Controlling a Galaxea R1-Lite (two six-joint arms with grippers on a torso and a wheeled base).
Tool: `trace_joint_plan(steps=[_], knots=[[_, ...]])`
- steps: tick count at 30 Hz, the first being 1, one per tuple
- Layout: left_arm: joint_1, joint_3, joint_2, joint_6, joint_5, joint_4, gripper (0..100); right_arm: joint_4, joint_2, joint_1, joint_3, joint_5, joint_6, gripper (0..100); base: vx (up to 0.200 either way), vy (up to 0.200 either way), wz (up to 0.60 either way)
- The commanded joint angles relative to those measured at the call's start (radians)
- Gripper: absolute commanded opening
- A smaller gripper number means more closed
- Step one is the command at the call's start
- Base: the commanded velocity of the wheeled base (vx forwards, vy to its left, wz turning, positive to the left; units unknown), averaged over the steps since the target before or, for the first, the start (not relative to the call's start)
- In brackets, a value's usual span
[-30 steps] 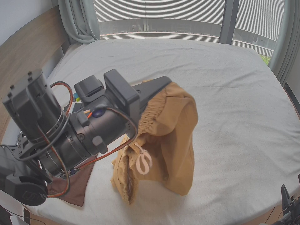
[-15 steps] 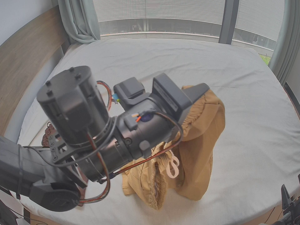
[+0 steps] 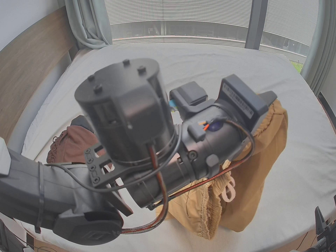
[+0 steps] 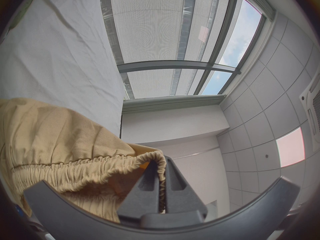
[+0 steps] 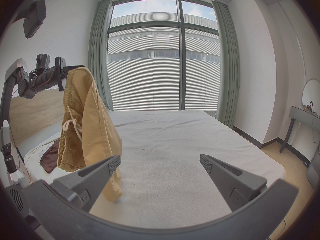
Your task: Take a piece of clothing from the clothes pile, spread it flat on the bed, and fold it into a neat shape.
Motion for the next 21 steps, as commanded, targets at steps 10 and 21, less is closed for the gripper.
trace_joint_plan(steps=[10, 21], knots=[[0.073, 0.092, -0.082, -0.067, 0.035, 0.033, 0, 0.001, -0.016, 0.0, 0.016, 0.0, 0.001, 100, 0.0, 0.0, 0.0], [0.256, 0.422, -0.174, 0.017, -0.011, -0.057, 0, 0.001, -0.016, 0.0, 0.016, 0.0, 0.001, 100, 0.0, 0.0, 0.0]])
